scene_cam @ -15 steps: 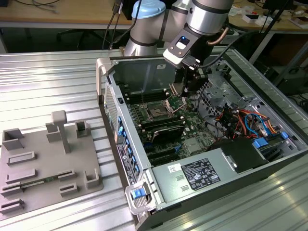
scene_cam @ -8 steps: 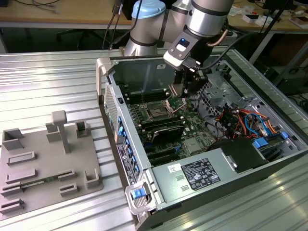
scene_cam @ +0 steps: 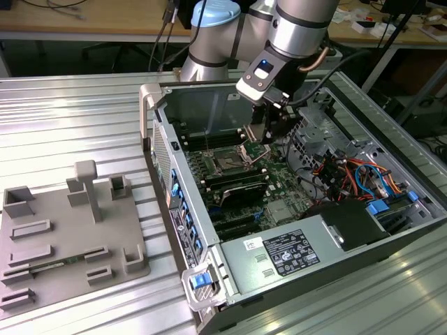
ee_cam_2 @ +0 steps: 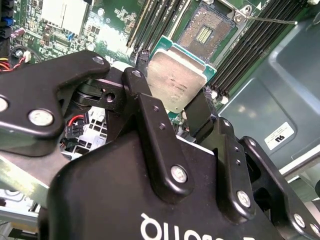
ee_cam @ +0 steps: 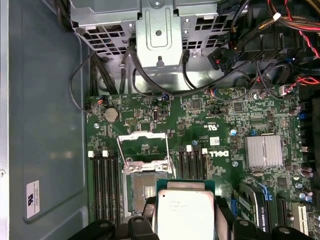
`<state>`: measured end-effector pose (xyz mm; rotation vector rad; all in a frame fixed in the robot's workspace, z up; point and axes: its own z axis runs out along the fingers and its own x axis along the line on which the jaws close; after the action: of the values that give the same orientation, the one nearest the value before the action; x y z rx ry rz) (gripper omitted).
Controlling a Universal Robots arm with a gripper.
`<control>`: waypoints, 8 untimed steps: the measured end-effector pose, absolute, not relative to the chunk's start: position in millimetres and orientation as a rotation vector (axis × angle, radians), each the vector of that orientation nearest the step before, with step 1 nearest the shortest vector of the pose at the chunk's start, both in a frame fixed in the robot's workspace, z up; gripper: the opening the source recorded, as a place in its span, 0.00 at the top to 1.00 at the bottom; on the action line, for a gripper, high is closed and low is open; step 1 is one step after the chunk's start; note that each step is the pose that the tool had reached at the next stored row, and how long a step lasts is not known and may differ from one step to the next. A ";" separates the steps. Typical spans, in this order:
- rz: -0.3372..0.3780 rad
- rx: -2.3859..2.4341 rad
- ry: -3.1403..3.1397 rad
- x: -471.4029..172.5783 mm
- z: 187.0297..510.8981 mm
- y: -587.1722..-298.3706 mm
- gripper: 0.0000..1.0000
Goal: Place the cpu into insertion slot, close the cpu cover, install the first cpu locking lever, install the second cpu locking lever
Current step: 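Place the cpu into insertion slot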
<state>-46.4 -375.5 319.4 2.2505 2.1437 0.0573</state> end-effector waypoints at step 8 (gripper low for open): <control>0.057 2.250 2.144 -46.4 314.6 -375.5 0.45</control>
<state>-46.4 -375.5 314.6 2.2504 2.1437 0.0572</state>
